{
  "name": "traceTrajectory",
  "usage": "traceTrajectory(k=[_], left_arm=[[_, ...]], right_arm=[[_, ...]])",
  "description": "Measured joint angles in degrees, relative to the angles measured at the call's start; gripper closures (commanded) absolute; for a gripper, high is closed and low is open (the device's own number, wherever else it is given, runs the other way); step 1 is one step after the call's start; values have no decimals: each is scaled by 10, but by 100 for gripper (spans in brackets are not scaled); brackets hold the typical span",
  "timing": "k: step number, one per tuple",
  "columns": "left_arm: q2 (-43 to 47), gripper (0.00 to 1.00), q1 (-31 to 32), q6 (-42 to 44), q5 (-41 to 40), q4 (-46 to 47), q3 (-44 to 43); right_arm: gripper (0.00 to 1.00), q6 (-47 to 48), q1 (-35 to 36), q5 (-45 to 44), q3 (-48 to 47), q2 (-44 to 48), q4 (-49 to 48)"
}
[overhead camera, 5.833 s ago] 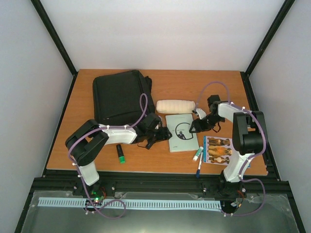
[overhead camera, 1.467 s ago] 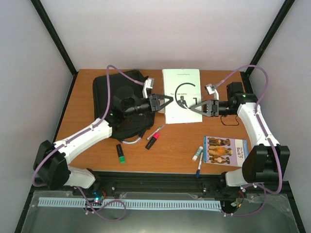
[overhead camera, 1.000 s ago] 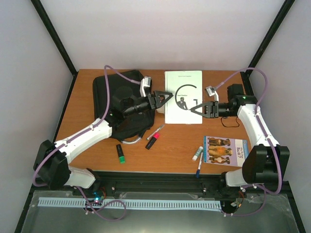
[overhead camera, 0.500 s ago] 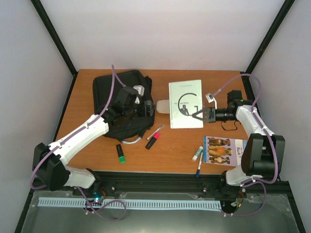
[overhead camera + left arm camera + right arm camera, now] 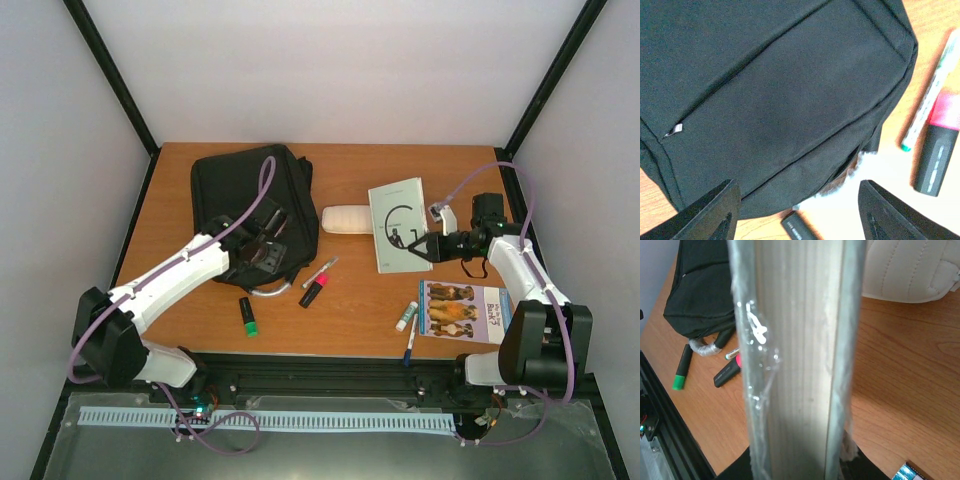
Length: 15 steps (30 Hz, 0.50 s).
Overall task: Pack the student bag
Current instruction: Place the book in the student bag.
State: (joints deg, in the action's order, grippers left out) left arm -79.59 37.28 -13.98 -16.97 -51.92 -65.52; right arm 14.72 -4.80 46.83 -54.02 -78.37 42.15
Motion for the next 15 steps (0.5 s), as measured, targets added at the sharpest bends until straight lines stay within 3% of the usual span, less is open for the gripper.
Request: traceTrajectory(k=[8,15], left_arm=[[-12,32,10,58,-15,-55,0],[-106,32,52,61,-71,-96,-4]], right_arm=[[97,7,0,1,2,-10,0],[97,7,0,5,5,-10,0]])
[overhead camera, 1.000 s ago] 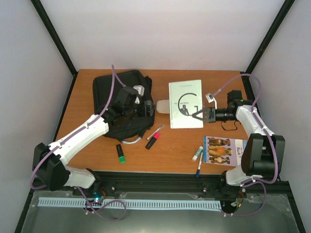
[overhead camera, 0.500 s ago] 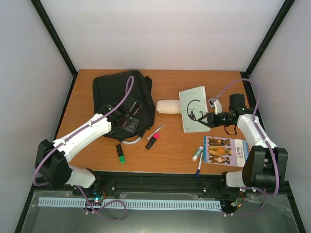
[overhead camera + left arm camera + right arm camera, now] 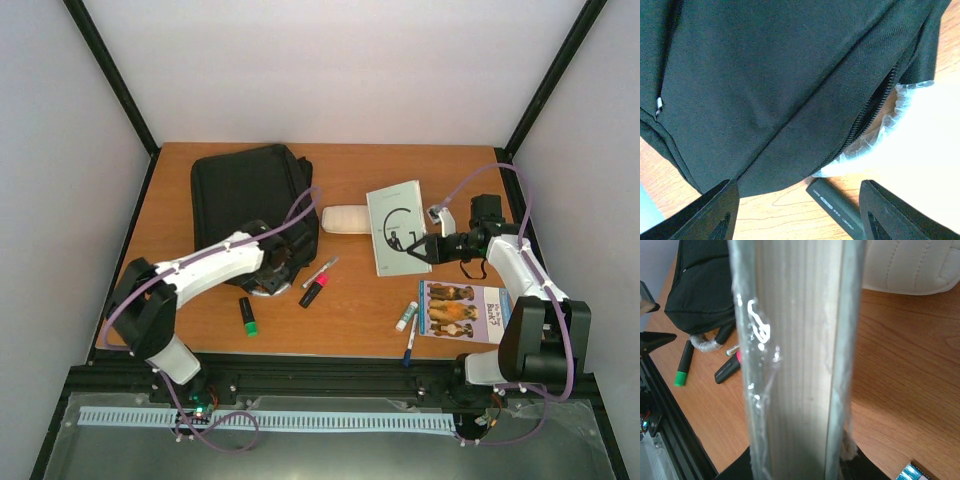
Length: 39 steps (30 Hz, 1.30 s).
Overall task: Pack the student bag
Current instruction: Place the book in the student bag.
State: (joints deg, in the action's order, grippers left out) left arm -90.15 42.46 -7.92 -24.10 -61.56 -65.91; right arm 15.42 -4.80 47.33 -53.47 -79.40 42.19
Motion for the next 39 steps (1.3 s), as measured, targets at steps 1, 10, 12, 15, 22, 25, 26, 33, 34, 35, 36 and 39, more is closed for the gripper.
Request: traceTrajectory(k=[1,10,12,15,22,25,26,33,34,35,36,39], left_arm=[[-10,32,6,-2,-9,-2,0],[-57,52,20,-22,-108,14,-1],[-57,61,21,-20,-113,28,-3],[-63,75,23,-13,-112,51,-13],[-92,97,29,6,-98,100,-38],[-92,99,31,11,-82,118,-38],[-92,99,31,13,-75,123,-38],[-91,40,33,22,-49,130,-44],[-90,37,33,23,-43,126,-47],[-87,37,33,25,-38,125,-49],[-83,37,33,26,-29,125,-49],[-67,38,33,32,7,127,-49]], right_arm=[[97,0,0,0,0,0,0],[97,0,-12,1,0,12,0],[97,0,-17,3,0,15,0],[97,0,-22,3,0,15,0],[97,2,-24,3,1,14,0],[97,2,-24,3,1,14,0],[97,2,-24,3,1,13,0],[97,2,-24,3,1,9,0],[97,2,-24,3,1,8,0],[97,2,-24,3,1,7,0],[97,2,-24,4,1,6,0],[96,2,-24,10,1,2,1]])
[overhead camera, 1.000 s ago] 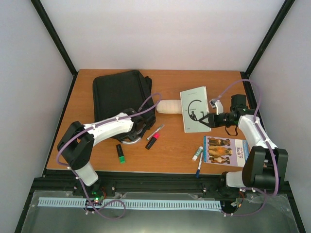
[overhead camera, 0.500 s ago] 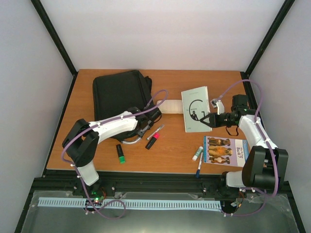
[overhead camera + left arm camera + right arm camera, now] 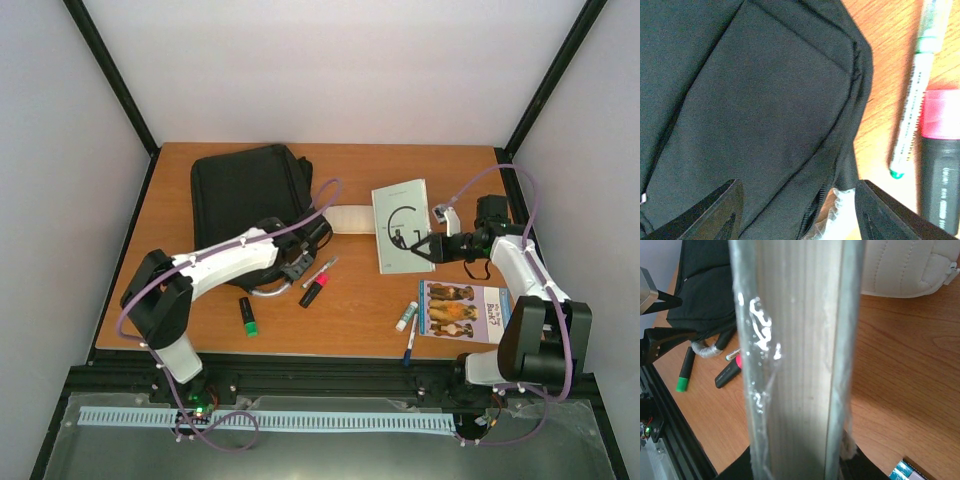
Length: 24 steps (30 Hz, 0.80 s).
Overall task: Pack the student bag
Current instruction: Place the book in the student bag.
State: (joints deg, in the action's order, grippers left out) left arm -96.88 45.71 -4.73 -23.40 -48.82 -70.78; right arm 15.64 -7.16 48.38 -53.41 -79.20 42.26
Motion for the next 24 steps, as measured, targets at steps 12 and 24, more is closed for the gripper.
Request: traceTrajectory(k=[12,24], left_arm=[[-81,43,0,31,30,20,-66],[-175,99,1,32,-9,44,-151]], right_arm=[[96,2,0,26,0,0,6],[96,7,-5,30,0,20,8]])
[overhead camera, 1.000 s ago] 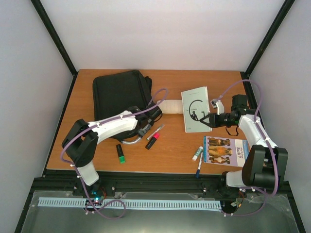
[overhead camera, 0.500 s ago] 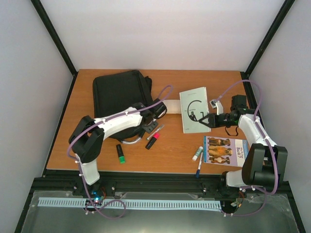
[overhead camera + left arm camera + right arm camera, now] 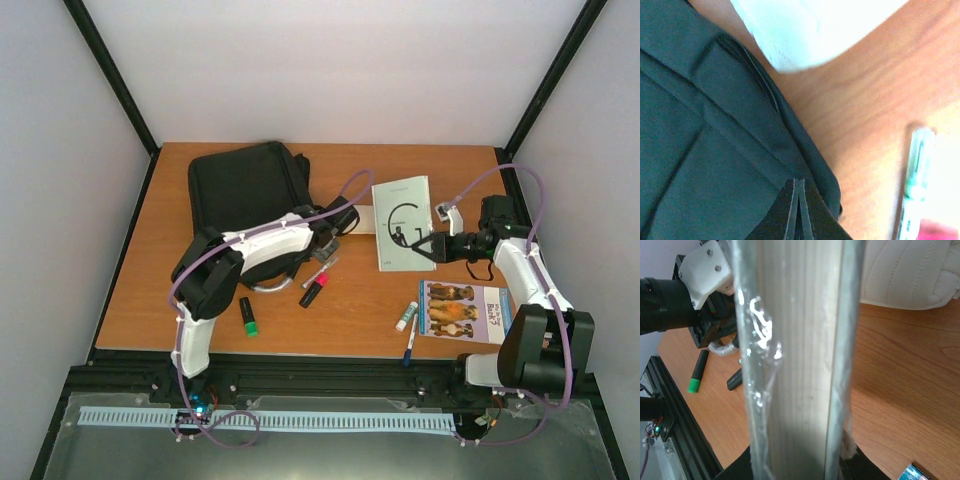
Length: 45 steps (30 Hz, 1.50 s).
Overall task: Pack the student bag
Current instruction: Place the book in the student bag.
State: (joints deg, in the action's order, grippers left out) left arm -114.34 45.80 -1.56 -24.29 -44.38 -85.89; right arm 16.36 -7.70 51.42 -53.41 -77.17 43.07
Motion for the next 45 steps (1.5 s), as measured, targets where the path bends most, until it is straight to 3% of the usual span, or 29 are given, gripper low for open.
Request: traceTrajectory(k=[9,10,14,16,21,29,35,45], left_arm=[[-42,99,-15,-10,21,21,-121],[-45,94,-17,-11,32,20,-133],[-50,38,-30,-4,83,-8,-160],[-38,31,-38,-5,106,-30,-148],[23,31,-49,-10,110,-67,-68],[23,35,-41,-23,43,-71,-11],[14,34,-33,-23,2,-67,-4],[-4,36,-17,-13,31,-51,-5]], right_arm=[[96,1,-20,0,0,3,0],[96,1,-20,0,0,3,0],[96,1,-20,0,0,3,0],[96,1,-20,0,0,3,0],[96,1,-21,2,0,3,0],[95,1,-23,9,0,3,1],[95,2,-23,9,0,3,3],[95,3,-23,9,0,3,9]])
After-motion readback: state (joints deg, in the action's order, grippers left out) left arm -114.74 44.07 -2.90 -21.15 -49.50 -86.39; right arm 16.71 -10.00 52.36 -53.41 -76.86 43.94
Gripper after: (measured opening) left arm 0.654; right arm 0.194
